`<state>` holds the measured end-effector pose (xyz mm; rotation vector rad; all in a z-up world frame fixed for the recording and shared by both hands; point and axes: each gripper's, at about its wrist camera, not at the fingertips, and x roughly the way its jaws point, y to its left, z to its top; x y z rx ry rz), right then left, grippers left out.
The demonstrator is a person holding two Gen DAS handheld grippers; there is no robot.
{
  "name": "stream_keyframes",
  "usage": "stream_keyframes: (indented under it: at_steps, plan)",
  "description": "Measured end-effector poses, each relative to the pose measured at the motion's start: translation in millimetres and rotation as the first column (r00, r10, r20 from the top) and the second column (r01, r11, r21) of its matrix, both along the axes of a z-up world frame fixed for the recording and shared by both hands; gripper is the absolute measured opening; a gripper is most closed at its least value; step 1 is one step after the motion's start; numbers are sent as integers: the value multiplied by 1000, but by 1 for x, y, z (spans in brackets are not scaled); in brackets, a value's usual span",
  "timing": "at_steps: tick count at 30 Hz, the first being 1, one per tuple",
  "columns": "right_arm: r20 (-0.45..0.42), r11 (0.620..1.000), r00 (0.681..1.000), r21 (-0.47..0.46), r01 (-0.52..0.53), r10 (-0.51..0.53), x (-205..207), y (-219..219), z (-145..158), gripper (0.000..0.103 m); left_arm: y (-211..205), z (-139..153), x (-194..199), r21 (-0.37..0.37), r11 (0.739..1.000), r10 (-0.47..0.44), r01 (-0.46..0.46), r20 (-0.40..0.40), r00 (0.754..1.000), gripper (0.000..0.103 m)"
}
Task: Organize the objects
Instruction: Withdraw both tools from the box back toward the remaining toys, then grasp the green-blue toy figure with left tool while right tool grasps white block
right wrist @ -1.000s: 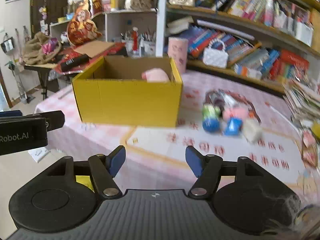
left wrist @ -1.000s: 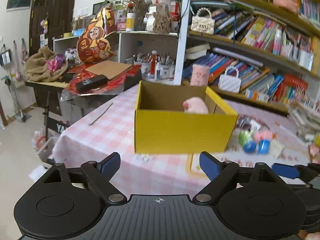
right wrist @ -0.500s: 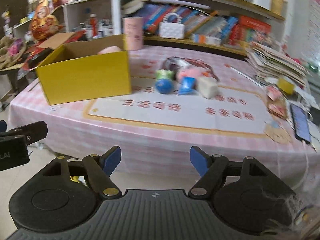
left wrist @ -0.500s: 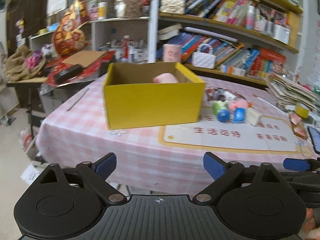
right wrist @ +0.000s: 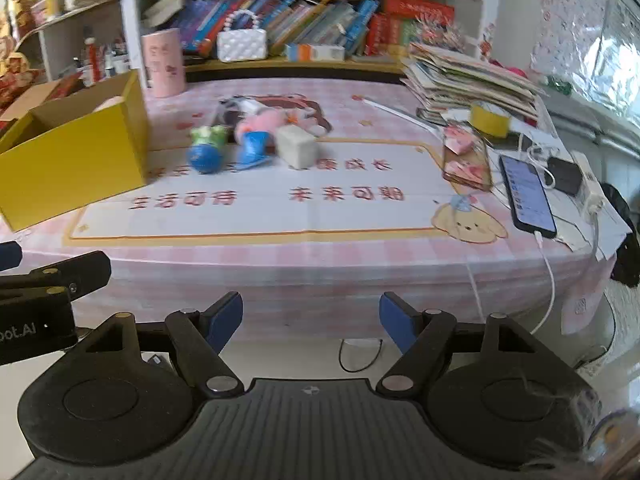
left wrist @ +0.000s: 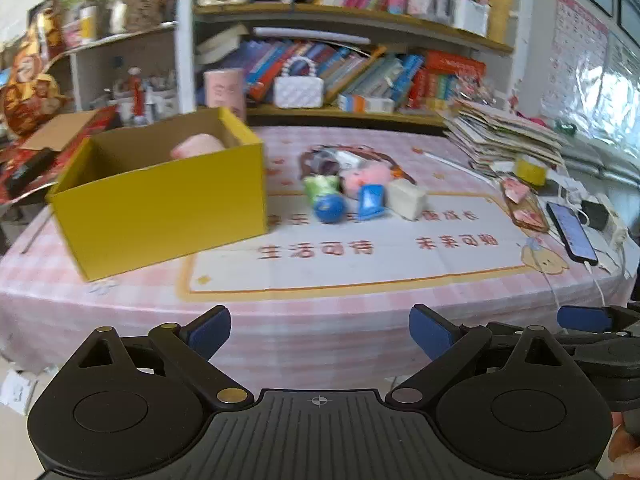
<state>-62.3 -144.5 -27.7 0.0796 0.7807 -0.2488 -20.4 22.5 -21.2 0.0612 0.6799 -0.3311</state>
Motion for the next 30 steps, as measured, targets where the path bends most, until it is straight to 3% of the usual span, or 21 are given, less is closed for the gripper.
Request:
stream_keyframes:
  at_steps: [7, 11, 21, 30]
  plan:
    - [-17, 999, 1000, 36, -9, 10, 31, -34, -5, 70, -37, -3, 29, 21, 1000, -19, 20, -16, 1000, 97]
    - [-19, 996, 998, 64, -64, 66, 58, -49, -9, 58, -51, -6, 51, 31, 999, 17, -16, -24, 1000, 95]
    - [5, 984, 987, 82, -160, 160, 116, -85, -19, 43, -81, -14, 111, 52, 992, 115, -113, -55, 992, 68]
    - [70, 961, 962, 64, -267, 263, 170, -99, -25, 40, -102, -12, 166, 79, 975, 213, -210, -34, 976, 59]
